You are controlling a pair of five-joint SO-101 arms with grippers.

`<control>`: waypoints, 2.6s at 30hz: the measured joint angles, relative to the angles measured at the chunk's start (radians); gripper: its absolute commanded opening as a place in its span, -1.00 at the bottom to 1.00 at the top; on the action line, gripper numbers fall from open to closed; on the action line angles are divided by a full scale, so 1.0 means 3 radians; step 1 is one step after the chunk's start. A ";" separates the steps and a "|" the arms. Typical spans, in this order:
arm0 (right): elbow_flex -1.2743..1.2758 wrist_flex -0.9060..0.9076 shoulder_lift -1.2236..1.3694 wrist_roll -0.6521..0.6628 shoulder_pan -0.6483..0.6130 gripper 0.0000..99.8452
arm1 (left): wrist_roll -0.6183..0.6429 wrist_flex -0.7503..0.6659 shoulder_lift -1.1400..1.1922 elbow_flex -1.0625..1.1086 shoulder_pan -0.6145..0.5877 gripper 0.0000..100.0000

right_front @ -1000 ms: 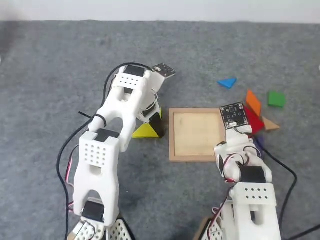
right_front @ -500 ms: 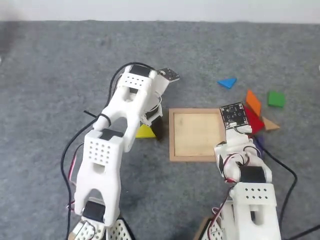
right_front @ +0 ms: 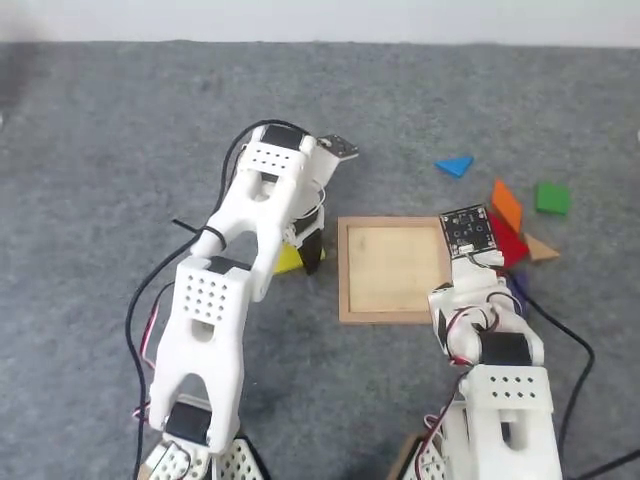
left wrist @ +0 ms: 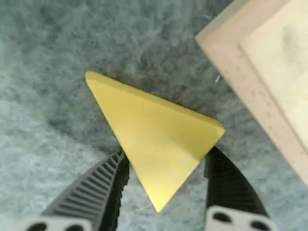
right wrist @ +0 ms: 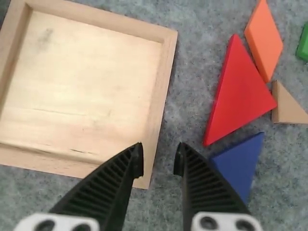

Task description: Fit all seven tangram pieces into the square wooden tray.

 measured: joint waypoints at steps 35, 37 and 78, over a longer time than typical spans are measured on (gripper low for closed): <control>0.0000 0.0000 0.0000 0.0000 0.0000 -0.75 | 0.0634 -0.0194 -0.0184 -0.0179 0.0041 -0.24; 0.0000 0.0000 0.0000 0.0000 0.0000 -0.75 | 0.0639 -0.0210 -0.0179 -0.0179 0.0005 -0.24; 0.0000 0.0000 0.0000 0.0000 0.0000 -0.75 | 0.0604 -0.0164 0.0399 -0.0798 -0.0123 -0.27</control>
